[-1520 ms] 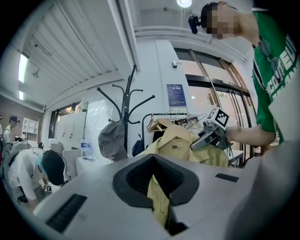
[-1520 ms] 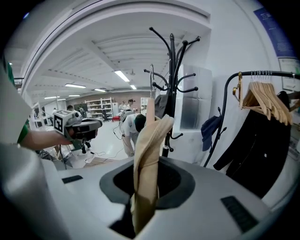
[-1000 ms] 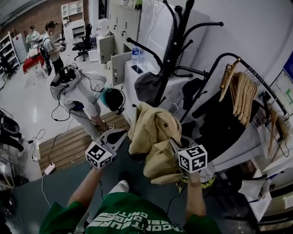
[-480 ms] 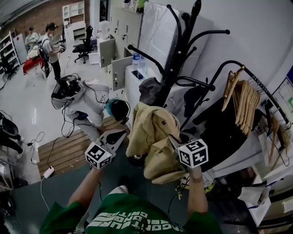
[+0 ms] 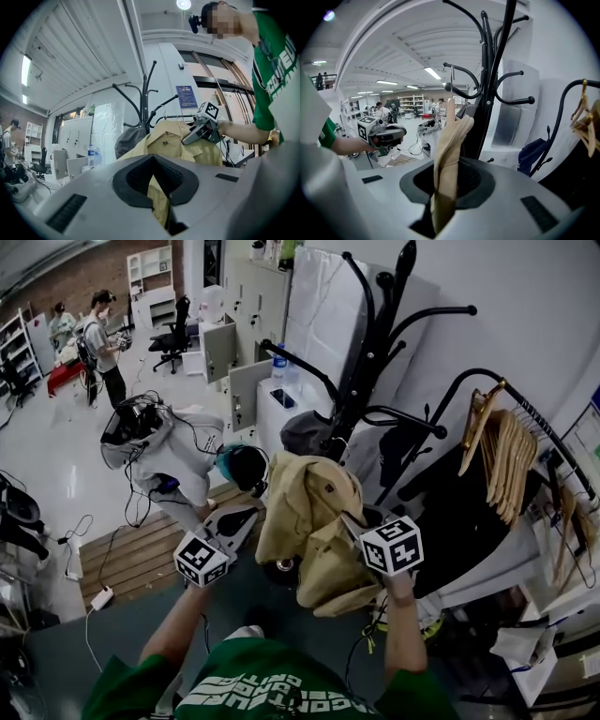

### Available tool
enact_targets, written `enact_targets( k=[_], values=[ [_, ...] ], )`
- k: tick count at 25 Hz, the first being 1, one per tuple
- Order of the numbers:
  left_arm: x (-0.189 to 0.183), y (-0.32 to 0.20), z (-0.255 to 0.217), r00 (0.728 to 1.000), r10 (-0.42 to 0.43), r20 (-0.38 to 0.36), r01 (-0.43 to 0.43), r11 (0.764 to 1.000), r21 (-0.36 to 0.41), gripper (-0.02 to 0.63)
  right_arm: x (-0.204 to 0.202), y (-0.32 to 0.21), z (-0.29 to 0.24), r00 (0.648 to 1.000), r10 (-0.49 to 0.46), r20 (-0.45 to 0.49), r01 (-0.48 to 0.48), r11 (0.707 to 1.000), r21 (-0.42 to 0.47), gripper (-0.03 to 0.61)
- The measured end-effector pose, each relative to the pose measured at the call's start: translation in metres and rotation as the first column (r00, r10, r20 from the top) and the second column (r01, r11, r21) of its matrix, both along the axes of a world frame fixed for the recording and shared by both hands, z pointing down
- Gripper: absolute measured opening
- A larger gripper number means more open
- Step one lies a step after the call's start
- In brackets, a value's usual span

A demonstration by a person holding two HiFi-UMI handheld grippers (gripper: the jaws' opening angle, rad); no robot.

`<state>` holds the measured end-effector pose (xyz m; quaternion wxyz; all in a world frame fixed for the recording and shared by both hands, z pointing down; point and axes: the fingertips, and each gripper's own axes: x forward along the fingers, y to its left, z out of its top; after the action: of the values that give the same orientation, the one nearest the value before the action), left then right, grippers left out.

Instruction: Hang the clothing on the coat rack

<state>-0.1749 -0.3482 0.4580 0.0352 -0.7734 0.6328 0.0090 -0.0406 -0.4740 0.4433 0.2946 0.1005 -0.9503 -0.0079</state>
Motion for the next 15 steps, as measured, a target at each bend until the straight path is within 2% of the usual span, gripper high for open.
enact_targets(
  k=[15],
  values=[
    [-0.023, -0.006, 0.005, 1.000, -0.018, -0.001, 0.018, 1.000, -0.014, 0.003, -0.029, -0.010, 0.019, 0.999, -0.031, -0.023, 0.030, 0.999, -0.034, 0.072]
  ],
)
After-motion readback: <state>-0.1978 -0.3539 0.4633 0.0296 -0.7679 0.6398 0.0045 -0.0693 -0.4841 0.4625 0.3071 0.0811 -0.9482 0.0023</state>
